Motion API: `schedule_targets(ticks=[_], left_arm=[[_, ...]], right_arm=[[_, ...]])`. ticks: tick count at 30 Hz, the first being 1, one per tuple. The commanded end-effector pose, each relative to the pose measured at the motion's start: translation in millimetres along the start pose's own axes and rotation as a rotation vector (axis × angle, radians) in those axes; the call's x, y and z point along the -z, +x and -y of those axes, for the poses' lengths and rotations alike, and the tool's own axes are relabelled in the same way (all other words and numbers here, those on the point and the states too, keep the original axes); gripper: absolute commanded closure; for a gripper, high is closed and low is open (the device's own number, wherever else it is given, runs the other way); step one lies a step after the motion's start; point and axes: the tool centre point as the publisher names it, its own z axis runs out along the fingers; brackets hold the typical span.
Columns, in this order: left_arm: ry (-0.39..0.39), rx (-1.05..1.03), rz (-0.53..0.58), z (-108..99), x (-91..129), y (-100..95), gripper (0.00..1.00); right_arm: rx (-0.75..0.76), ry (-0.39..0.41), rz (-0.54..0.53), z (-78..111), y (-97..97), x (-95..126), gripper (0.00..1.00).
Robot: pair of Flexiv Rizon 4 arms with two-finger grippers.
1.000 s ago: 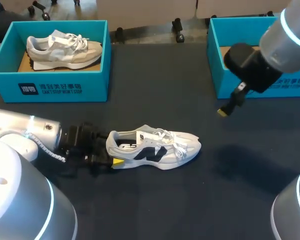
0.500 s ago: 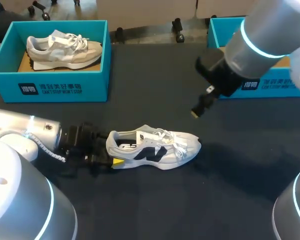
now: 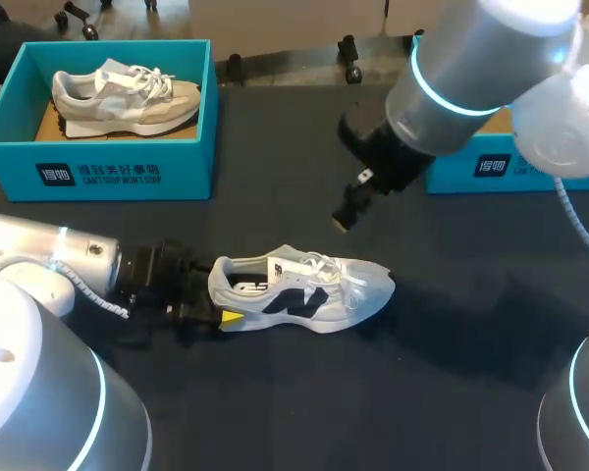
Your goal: Take the shoe out of the shoebox, open the shoe tongue, remove and reinsert the insole, then place the shoe into the shoebox
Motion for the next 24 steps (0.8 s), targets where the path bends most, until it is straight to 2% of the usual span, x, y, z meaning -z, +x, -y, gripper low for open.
schedule_targets(ticks=[1, 10, 16, 24], left_arm=[[-0.003, 0.001, 0.000, 0.7, 0.6, -0.2, 1.00], [-0.003, 0.001, 0.000, 0.7, 0.6, -0.2, 1.00], [-0.003, 0.001, 0.000, 0.7, 0.6, -0.2, 1.00], [-0.003, 0.001, 0.000, 0.7, 0.6, -0.2, 1.00]], right_arm=[[-0.003, 0.028, -0.001, -13.1, 11.4, -12.5, 0.00], [-0.013, 0.027, -0.036, -10.5, 30.6, -35.8, 0.00], [-0.021, 0.042, -0.062, -7.7, 37.3, -51.4, 0.00], [0.003, 0.058, -0.111, -14.1, 41.6, -72.3, 0.00]])
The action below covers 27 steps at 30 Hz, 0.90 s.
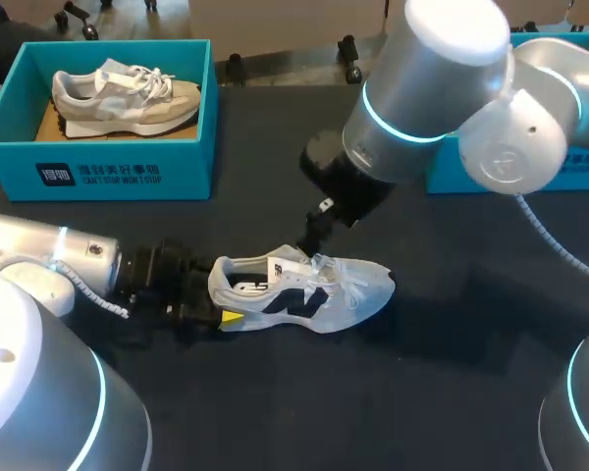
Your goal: Take the shoe out of the shoebox, open the shoe tongue, remove and reinsert the insole, then place the shoe into the shoebox
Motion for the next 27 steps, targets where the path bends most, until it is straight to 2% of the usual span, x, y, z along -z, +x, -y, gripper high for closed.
schedule_targets(ticks=[1, 19, 23, 27], left_arm=[[-0.003, 0.001, 0.000, 0.6, 0.6, -0.2, 1.00], [-0.003, 0.001, 0.000, 0.6, 0.6, -0.2, 1.00], [-0.003, 0.001, 0.000, 0.6, 0.6, -0.2, 1.00], [-0.003, 0.001, 0.000, 0.6, 0.6, -0.2, 1.00]], right_arm=[[0.013, 0.006, -0.023, -11.4, -0.8, -17.0, 0.00], [0.037, -0.001, -0.033, -12.2, -1.7, -19.1, 0.00], [-0.081, -0.050, 0.041, -21.7, 1.9, -23.5, 0.00], [-0.204, -0.047, 0.091, -27.4, 6.8, -25.2, 0.00]])
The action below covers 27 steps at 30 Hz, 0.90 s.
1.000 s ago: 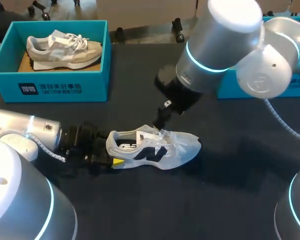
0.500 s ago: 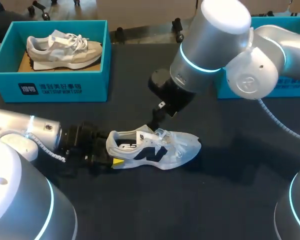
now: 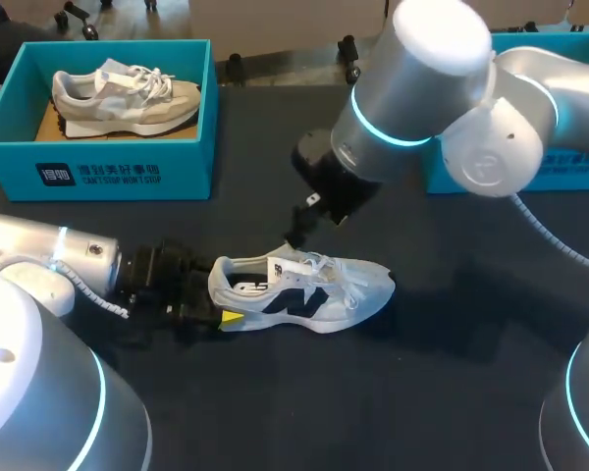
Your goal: Take the shoe out of the shoebox, open the shoe tongue, remove and reinsert the insole, then place the shoe into the shoebox
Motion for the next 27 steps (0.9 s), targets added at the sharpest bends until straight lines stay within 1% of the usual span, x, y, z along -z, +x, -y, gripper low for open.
schedule_targets(ticks=[1, 2, 4, 10, 11, 12, 14, 16, 17, 18, 20, 21, 23, 27], left_arm=[[-0.003, 0.001, 0.000, 0.6, 0.6, -0.2, 1.00], [-0.003, 0.001, 0.000, 0.6, 0.6, -0.2, 1.00], [-0.003, 0.001, 0.000, 0.6, 0.6, -0.2, 1.00], [-0.003, 0.001, 0.000, 0.6, 0.6, -0.2, 1.00], [-0.003, 0.001, 0.000, 0.6, 0.6, -0.2, 1.00], [-0.003, 0.001, 0.000, 0.6, 0.6, -0.2, 1.00], [-0.003, 0.001, 0.000, 0.6, 0.6, -0.2, 1.00], [-0.003, 0.001, 0.000, 0.6, 0.6, -0.2, 1.00], [-0.003, 0.001, 0.000, 0.6, 0.6, -0.2, 1.00], [-0.003, 0.001, 0.000, 0.6, 0.6, -0.2, 1.00], [-0.003, 0.001, 0.000, 0.6, 0.6, -0.2, 1.00], [-0.003, 0.001, 0.000, 0.6, 0.6, -0.2, 1.00], [-0.003, 0.001, 0.000, 0.6, 0.6, -0.2, 1.00], [-0.003, 0.001, 0.000, 0.6, 0.6, -0.2, 1.00]], right_arm=[[-0.106, 0.014, 0.087, -3.5, 14.6, -3.9, 0.00], [-0.137, -0.003, 0.102, -3.4, 17.1, -3.6, 0.00], [-0.187, -0.011, 0.113, -2.9, 21.6, -1.4, 0.00], [-0.296, 0.001, 0.140, -7.8, 34.2, 6.2, 0.00], [-0.322, 0.012, 0.149, -8.1, 36.7, 6.6, 0.00], [-0.347, 0.046, 0.163, -9.0, 39.2, 7.1, 0.00], [-0.378, 0.028, 0.169, -9.5, 44.2, 8.4, 0.00], [-0.422, 0.044, 0.184, -9.4, 49.2, 10.0, 0.00], [-0.435, 0.056, 0.173, -9.4, 50.4, 10.5, 0.00], [-0.445, 0.046, 0.179, -8.7, 52.1, 10.5, 0.00], [-0.464, 0.062, 0.182, -7.4, 55.0, 9.9, 0.00], [-0.471, 0.054, 0.190, -6.5, 56.4, 9.3, 0.00], [-0.498, 0.088, 0.219, -4.8, 59.6, 8.2, 0.00], [-0.535, 0.127, 0.249, -4.2, 62.8, 4.1, 0.00]])
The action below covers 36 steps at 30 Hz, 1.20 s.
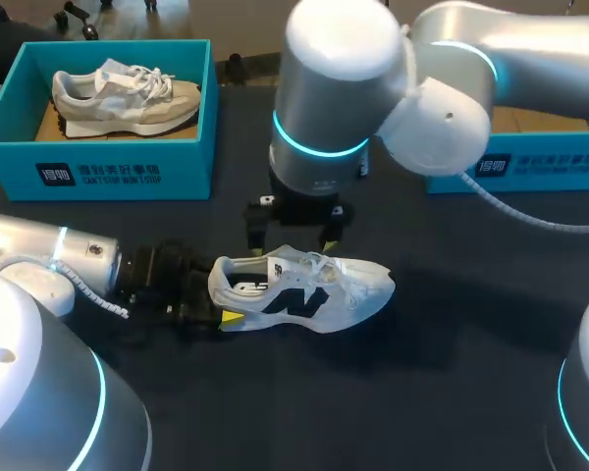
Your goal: Take the shoe out of the shoebox, open the shoe tongue, remove and reinsert the insole, then place the shoe into the shoebox
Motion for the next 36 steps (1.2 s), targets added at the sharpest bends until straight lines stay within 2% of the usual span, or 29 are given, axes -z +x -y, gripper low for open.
schedule_targets(ticks=[1, 14, 21, 29, 36], left_arm=[[-0.003, 0.001, 0.000, 0.6, 0.6, -0.2, 1.00], [-0.003, 0.001, 0.000, 0.6, 0.6, -0.2, 1.00], [-0.003, 0.001, 0.000, 0.6, 0.6, -0.2, 1.00], [-0.003, 0.001, 0.000, 0.6, 0.6, -0.2, 1.00], [-0.003, 0.001, 0.000, 0.6, 0.6, -0.2, 1.00]], right_arm=[[-0.039, 0.018, 0.094, -2.3, 10.5, -6.7, 0.00], [-0.135, 0.055, 0.165, -2.2, 11.8, -24.1, 0.00], [-0.148, 0.071, 0.181, -7.1, 11.7, -43.7, 0.00], [-0.165, 0.162, 0.216, -9.4, 13.4, -61.3, 0.00], [-0.174, 0.177, 0.235, -4.5, 10.2, -72.5, 0.00]])
